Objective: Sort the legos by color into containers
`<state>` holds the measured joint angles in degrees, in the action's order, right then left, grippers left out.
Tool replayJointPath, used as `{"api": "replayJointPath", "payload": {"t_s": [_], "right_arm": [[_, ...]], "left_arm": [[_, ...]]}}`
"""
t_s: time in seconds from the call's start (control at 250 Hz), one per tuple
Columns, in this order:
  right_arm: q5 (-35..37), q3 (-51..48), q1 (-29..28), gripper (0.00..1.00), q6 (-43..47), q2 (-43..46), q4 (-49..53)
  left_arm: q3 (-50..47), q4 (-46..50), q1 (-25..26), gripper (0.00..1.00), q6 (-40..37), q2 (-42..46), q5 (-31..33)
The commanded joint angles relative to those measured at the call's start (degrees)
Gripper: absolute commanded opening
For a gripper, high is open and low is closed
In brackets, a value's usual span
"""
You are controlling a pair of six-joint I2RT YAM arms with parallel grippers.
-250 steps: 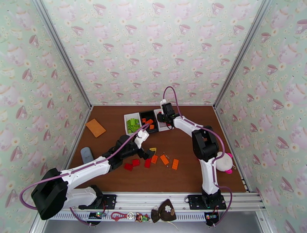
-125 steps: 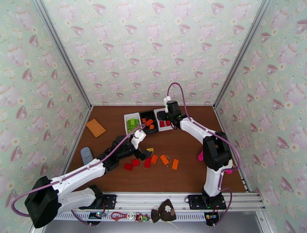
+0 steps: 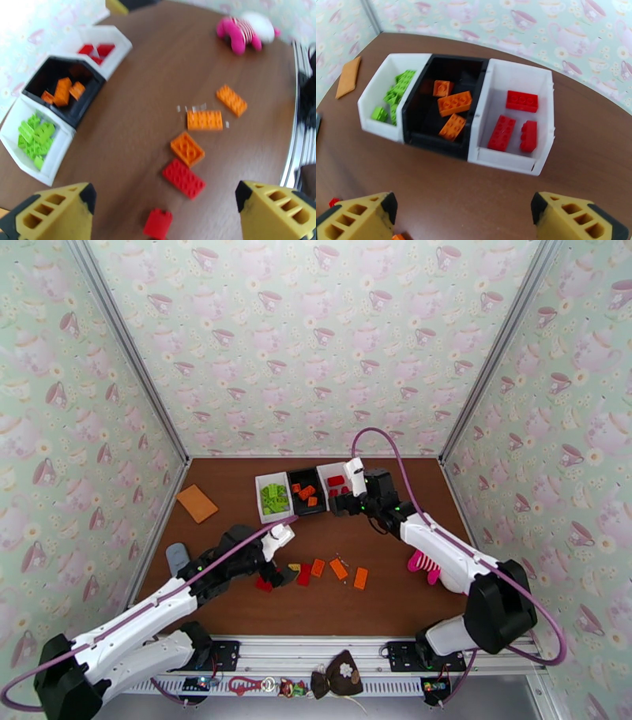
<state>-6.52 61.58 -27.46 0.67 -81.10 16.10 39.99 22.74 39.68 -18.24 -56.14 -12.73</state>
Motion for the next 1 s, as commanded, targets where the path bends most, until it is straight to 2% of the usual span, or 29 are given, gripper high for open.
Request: {"api": "replayJointPath", "payload": {"t_s": [0.0, 0.156, 0.32, 0.556, 0.66, 0.72, 0.996], "right_arm": [[-2.2, -2.2, -0.7, 0.96, 4.2, 4.6, 5.0], [-2.0, -3.7, -0.8, 0.97, 5.0, 8.7, 9.1], [-3.7, -4.5, -1.1, 0.97, 6.3, 11.2, 12.5], [-4.4, -4.4, -1.5, 0.97, 8.4, 15.1, 17.8], [-2.3, -4.7, -1.4, 0.97, 7.7, 15.9, 18.3], [-1.0, -4.9, -1.4, 0.97, 7.8, 16.1, 18.4], [0.6, -5.6, -1.5, 0.96, 6.9, 17.9, 18.6]], "left_arm": [[3.9, 12.1, -0.5, 0.95, -8.5, -2.5, -1.6], [7.1, 16.9, -0.4, 0.93, -11.8, -8.8, -0.6], [9.8, 19.9, -0.2, 0.96, -13.8, -15.1, -1.1], [12.1, 19.9, 0.1, 0.86, -13.9, -22.6, 1.2], [13.5, 20.4, 0.2, 0.85, -14.3, -26.3, 2.0], [14.1, 20.4, 0.1, 0.8, -14.6, -28.3, 2.1], [19.1, 24.2, -0.1, 0.77, -15.1, -37.2, 4.5]]}}
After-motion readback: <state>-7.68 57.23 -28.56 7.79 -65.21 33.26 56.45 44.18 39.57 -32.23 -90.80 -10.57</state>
